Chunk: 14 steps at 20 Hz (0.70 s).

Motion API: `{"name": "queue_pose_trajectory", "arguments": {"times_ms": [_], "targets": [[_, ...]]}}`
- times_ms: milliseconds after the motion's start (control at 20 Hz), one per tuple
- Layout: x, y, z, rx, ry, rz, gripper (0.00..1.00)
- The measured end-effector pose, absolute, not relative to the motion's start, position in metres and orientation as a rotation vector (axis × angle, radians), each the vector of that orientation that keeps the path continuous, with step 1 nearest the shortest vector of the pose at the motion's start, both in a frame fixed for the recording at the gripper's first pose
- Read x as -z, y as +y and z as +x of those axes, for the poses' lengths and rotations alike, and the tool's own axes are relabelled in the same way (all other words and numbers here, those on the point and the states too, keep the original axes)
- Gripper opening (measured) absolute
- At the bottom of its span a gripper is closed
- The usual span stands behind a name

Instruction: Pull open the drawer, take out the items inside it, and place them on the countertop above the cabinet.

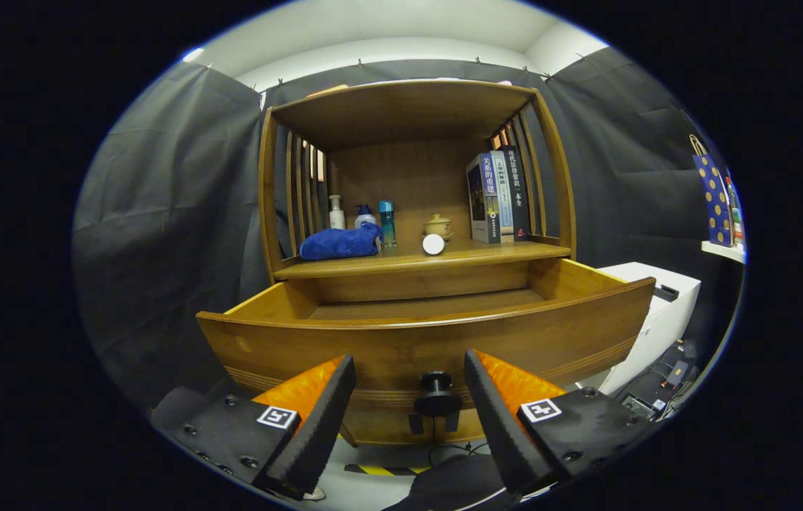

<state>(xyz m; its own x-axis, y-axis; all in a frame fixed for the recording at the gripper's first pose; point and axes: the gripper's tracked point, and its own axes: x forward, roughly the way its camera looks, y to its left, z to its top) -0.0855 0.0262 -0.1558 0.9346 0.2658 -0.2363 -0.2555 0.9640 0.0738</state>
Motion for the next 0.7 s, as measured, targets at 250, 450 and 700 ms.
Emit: {"name": "queue_pose_trajectory", "arguments": {"times_ms": [250, 450, 700], "targets": [[0.144, 0.029, -0.077, -0.269, 0.220, 0.016, 0.98], [0.145, 0.028, -0.064, -0.256, 0.231, 0.076, 0.98], [0.167, 0.023, -0.059, -0.200, 0.282, 0.036, 0.98]]}}
